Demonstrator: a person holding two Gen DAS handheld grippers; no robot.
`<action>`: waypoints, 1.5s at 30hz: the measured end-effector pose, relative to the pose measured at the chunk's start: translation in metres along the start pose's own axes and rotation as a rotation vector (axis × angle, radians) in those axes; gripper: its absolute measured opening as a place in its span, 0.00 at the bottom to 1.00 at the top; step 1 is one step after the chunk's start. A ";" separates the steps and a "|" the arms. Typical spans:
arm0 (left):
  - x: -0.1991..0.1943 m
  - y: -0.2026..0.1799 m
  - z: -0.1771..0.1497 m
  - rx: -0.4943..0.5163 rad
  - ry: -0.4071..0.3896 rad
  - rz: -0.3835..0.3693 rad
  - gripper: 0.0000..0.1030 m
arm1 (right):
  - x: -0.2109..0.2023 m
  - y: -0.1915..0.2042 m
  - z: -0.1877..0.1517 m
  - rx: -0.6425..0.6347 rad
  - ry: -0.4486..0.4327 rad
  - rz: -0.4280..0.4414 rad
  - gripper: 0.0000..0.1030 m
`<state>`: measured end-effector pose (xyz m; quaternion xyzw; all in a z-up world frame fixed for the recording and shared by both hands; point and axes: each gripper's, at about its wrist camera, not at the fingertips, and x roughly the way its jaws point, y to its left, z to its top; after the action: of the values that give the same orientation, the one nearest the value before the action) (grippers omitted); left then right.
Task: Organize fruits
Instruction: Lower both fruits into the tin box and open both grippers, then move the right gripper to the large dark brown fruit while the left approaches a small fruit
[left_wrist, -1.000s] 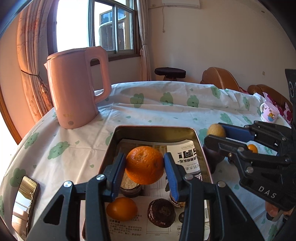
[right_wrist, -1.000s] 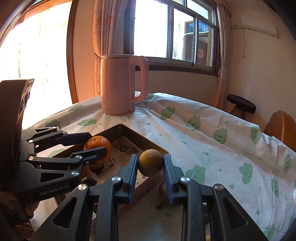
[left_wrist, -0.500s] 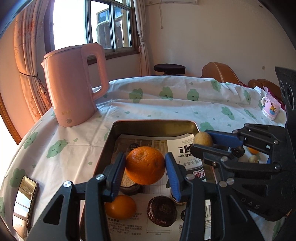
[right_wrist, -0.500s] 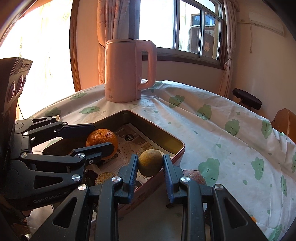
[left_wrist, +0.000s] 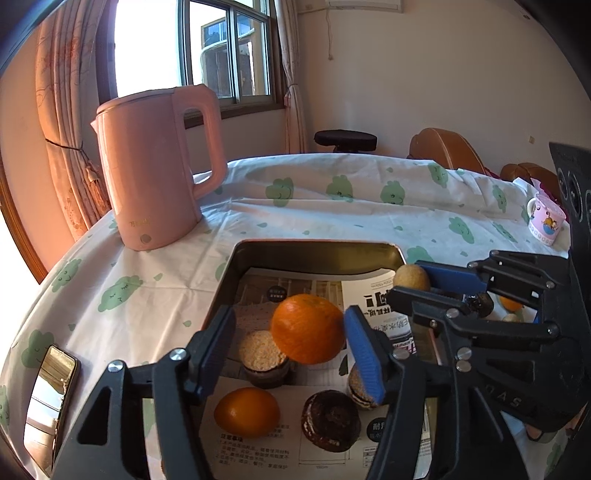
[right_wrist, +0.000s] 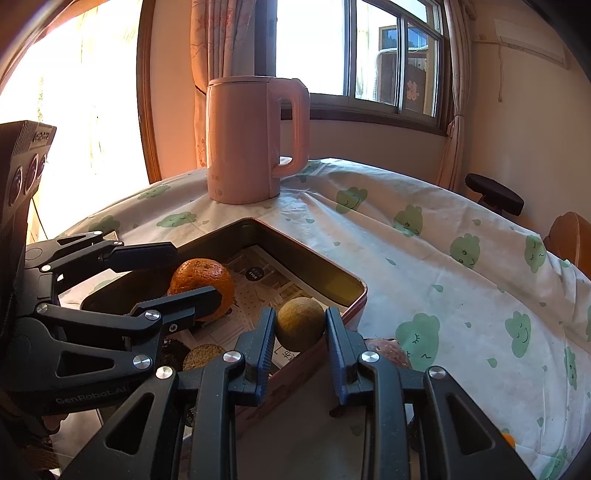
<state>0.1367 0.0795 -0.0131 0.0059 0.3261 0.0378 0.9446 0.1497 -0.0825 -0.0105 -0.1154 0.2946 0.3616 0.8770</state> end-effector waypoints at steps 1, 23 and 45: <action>-0.002 0.001 0.000 -0.005 -0.007 0.001 0.72 | 0.000 -0.001 0.000 0.007 0.000 0.005 0.29; -0.040 -0.054 0.001 0.062 -0.104 -0.075 0.93 | -0.175 -0.109 0.012 0.043 -0.120 -0.169 0.59; -0.036 -0.092 -0.006 0.064 -0.087 -0.117 0.90 | -0.126 -0.112 0.016 0.260 -0.186 -0.073 0.71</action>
<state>0.1106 -0.0149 0.0010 0.0185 0.2858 -0.0281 0.9577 0.1637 -0.2270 0.0771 0.0224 0.2523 0.2975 0.9205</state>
